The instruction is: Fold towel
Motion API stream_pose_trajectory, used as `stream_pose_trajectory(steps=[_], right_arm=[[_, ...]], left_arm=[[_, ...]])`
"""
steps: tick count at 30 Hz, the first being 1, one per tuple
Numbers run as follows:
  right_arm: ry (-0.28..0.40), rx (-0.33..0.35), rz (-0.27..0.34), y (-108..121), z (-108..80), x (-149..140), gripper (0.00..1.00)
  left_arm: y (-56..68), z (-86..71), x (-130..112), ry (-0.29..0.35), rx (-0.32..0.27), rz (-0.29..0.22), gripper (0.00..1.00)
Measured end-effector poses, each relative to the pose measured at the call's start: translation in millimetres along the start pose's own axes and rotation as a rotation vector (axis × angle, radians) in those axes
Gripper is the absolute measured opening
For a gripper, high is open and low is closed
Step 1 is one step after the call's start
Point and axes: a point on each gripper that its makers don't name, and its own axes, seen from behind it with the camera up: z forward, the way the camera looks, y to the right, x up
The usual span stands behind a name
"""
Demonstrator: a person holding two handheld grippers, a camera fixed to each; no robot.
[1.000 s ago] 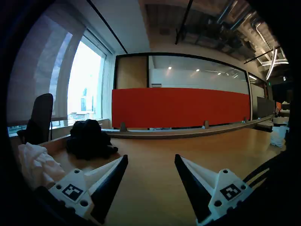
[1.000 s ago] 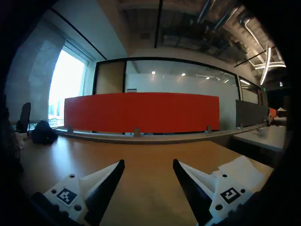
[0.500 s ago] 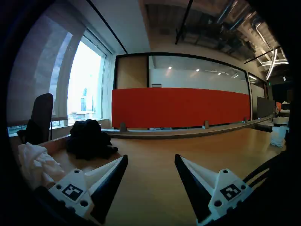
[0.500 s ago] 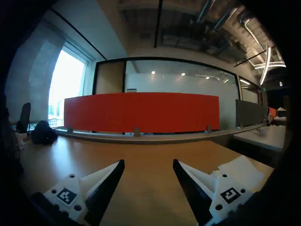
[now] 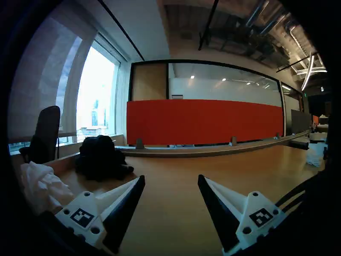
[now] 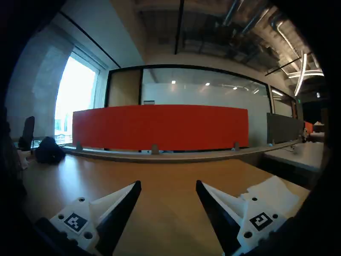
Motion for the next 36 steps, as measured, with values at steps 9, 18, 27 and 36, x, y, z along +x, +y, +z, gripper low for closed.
stream_pose_trajectory(steps=[9, 18, 27, 36], right_arm=[[0.0, 0.0, 0.0, 0.1, 0.0, 0.0, 1.0], [0.0, 0.0, 0.0, -0.2, 0.5, 0.2, 1.0], [0.0, 0.0, 0.0, -0.2, 0.2, 0.0, 1.0], [0.0, 0.0, 0.0, -0.3, 0.4, 0.2, 1.0]], left_arm=[[-0.5, -0.8, 3.2, -0.001, 0.0, 0.0, 0.92], [-0.4, -1.9, 5.0, -0.001, 0.0, 0.0, 0.92], [-0.8, -1.7, 5.9, -0.001, -0.001, 0.001, 0.92], [-1.6, -1.7, 5.6, -0.002, -0.001, -0.001, 0.92]])
